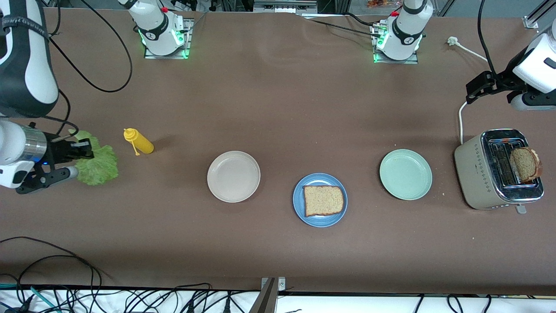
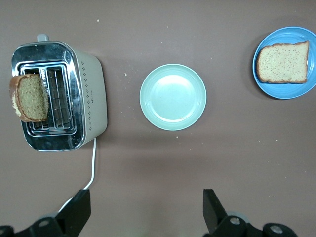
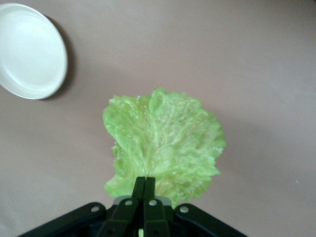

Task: Make sandwich in blue plate with both arms
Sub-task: 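Lift the lettuce leaf with the right gripper toward the blue plate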

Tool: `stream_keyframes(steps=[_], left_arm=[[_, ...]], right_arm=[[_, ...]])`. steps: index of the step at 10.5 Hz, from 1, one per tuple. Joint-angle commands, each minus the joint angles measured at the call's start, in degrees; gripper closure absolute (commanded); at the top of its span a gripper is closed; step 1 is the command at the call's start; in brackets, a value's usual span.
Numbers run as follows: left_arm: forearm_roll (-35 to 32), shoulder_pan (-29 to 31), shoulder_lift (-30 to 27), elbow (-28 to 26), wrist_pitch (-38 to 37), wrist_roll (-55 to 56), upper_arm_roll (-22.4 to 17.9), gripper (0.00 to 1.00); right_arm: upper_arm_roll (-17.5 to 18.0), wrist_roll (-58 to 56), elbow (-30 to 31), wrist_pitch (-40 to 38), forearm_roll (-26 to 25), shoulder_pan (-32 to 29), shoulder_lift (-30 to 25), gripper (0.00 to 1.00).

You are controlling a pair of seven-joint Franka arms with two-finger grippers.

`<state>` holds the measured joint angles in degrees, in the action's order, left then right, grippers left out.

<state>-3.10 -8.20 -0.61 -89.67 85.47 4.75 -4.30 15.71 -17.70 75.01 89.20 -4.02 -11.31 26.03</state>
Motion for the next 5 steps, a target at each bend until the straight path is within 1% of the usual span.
stream_keyframes(steps=[1, 2, 3, 5], left_arm=[[-1.8, 0.1, 1.8, 3.3, -0.9, 0.4, 0.1, 0.0], [-1.8, 0.1, 1.9, 3.5, -0.9, 0.4, 0.1, 0.0], [-1.8, 0.1, 1.9, 3.5, -0.9, 0.4, 0.1, 0.0], [-1.8, 0.2, 2.0, 3.5, -0.9, 0.4, -0.1, 0.0]], right_arm=[[8.5, 8.6, -2.9, 1.0, 3.9, -0.3, 1.5, 1.0], [10.6, 12.1, -2.7, 4.3, 4.7, 1.0, 2.1, 1.0], [11.5, 14.2, -2.7, 7.5, 5.5, 3.5, 3.4, 1.0], [11.5, 18.6, -2.8, 16.7, 8.1, 9.5, 5.7, 1.0]])
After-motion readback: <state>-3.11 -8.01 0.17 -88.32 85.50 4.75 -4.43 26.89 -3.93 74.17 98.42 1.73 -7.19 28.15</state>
